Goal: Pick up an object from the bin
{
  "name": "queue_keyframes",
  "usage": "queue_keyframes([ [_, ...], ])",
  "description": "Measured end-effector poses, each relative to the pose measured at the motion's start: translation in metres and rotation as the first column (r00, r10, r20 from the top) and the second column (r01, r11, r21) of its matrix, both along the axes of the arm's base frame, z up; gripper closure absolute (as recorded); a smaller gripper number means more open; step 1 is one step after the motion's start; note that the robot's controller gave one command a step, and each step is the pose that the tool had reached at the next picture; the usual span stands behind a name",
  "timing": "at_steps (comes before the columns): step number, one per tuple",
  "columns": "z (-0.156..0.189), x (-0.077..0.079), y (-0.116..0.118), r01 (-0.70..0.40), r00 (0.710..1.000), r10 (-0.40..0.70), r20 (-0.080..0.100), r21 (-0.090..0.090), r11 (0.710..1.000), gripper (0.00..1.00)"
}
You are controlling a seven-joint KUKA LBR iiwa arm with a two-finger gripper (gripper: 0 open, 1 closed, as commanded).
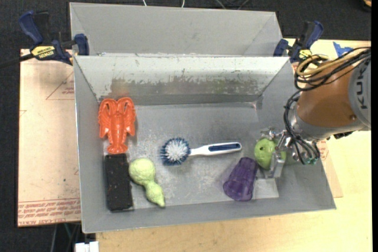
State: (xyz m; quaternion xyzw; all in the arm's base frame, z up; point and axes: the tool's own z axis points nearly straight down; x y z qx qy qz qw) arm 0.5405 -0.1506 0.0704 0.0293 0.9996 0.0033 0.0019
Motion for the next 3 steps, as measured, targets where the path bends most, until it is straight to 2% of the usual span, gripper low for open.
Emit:
queue_keyframes([
  [2,0.006,0.000,0.000,-0.001,1.000,0.001,0.000,-0.001,1.000,1.00],
  [3,0.023,-0.001,0.000,-0.001,1.000,0.001,-0.002,0.000,1.000,1.00],
])
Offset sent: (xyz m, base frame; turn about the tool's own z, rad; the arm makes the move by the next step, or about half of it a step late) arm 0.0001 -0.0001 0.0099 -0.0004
